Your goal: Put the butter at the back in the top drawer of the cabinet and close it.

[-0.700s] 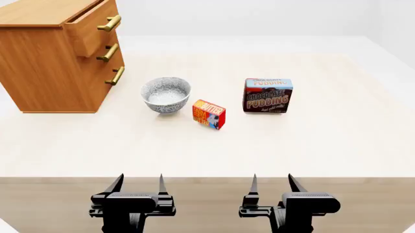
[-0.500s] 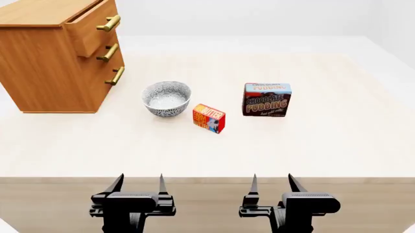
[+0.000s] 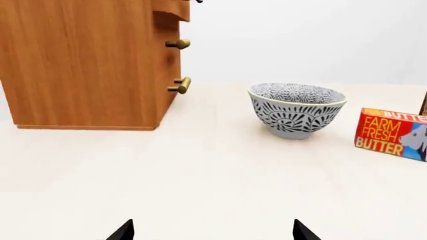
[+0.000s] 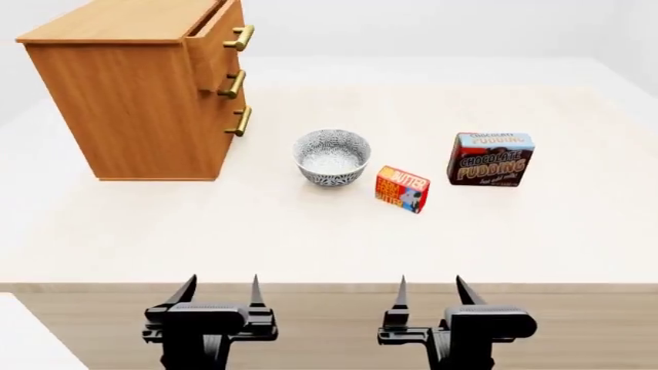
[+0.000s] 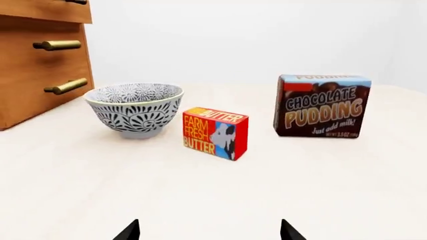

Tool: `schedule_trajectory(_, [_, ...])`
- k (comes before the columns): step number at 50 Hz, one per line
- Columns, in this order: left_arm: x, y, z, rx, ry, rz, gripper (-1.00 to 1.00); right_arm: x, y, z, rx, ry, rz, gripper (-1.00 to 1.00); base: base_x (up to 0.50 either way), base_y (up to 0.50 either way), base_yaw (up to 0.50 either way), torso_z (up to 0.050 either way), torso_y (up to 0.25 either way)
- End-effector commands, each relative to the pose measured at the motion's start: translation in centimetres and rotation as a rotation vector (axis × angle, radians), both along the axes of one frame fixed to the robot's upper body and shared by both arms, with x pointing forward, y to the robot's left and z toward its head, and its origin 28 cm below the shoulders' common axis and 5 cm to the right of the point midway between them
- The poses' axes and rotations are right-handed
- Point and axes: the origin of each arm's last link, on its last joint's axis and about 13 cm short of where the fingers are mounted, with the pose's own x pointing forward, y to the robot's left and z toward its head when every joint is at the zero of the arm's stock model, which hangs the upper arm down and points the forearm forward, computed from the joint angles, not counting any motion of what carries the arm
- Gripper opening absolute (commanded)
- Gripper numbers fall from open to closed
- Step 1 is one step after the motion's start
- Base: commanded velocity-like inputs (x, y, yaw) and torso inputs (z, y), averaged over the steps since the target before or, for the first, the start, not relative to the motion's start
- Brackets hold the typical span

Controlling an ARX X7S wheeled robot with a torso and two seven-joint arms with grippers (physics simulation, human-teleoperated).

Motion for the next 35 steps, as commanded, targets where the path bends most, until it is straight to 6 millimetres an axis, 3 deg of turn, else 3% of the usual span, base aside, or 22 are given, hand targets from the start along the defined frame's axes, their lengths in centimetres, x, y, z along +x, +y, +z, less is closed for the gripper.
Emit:
schedule_trajectory(1, [0.2,0.0,-0.2,-0.01,0.012,-0.004,1.0,-0.1,-0.1,0.0,0.0,-0.001,-0.003,1.0,0.0,0.0,0.0,0.0,0.0])
schedule_trajectory(8, [0.0,0.0,-0.3,-0.006,0.015,-0.001,1.0,-0.2,-0.1,0.0,-0.003,0.0,-0.013,1.0,0.0,0.0,0.0,0.003,0.0])
schedule_trajectory(21, [-0.9,0.4,-0.2,-0.007,0.0,0.024,1.0,-0.7,-0.4,-0.2,-0.005,-0.004,-0.058,1.0,0.0,0.0,0.0,0.05,0.0])
schedule_trajectory(24, [-1.2,0.5,-0.1,0.0,-0.01,0.04,1.0,-0.6,-0.7,2.2,-0.001,-0.013,-0.065,1.0,0.0,0.0,0.0,0.05,0.0])
schedule_trajectory(29, [-0.8,0.0,4.4,0.004,-0.038,0.048,1.0,-0.5,-0.9,3.9,-0.007,-0.016,-0.077,1.0,0.0,0.0,0.0,0.05,0.0])
schedule_trajectory(35, [-0.8,0.0,6.6,-0.008,-0.04,0.045,1.0,-0.4,-1.1,5.5,-0.026,-0.035,-0.091,1.0,0.0,0.0,0.0,0.05,0.0])
